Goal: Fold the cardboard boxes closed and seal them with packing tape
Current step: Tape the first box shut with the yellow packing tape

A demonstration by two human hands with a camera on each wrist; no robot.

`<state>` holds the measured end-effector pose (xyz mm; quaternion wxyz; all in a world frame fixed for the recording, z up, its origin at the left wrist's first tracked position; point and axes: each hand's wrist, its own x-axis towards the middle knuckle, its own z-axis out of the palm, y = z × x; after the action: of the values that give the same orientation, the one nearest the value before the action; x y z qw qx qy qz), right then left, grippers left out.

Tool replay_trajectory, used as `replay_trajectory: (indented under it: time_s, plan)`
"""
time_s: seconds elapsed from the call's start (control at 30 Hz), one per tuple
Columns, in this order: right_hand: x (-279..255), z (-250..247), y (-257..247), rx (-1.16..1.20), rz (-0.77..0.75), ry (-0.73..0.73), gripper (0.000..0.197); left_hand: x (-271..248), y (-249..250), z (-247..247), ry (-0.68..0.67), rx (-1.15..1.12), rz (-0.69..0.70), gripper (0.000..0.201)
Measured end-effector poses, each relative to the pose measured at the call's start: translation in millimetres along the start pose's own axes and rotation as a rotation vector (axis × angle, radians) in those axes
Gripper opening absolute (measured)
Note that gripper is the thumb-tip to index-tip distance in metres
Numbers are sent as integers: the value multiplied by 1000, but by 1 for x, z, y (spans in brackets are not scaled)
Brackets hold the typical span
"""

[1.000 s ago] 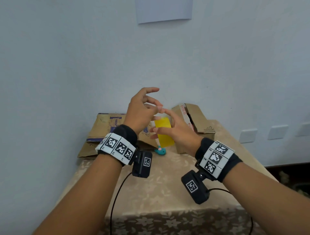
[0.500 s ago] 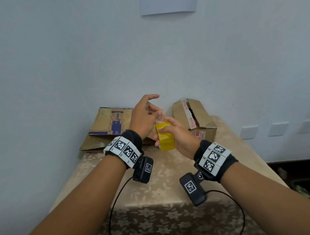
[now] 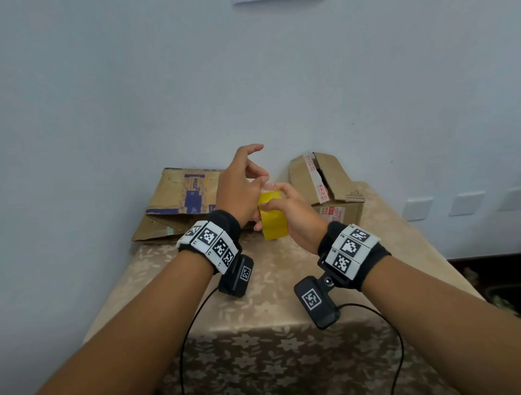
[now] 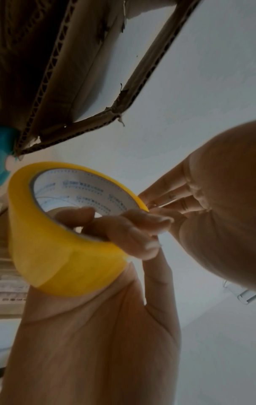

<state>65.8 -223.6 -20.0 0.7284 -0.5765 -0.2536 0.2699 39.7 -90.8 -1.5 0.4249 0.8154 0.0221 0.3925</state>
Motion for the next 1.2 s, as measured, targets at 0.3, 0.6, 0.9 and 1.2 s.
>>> replay_trajectory:
  time_s: [0.3, 0.6, 0.9, 1.2]
  plan:
    - [-5, -5, 13, -14, 49, 15, 40, -2, -4, -2, -41, -25, -26, 64]
    - [-2, -5, 16, 19, 122, 45, 32, -6, 1, -6, 9, -310, -74, 63]
    - [-3, -6, 16, 5, 73, 29, 23, 1, 7, -15, 45, -406, -56, 61]
    - [-9, -16, 22, 37, 59, -83, 25, 2, -17, -4, -52, -270, -128, 71]
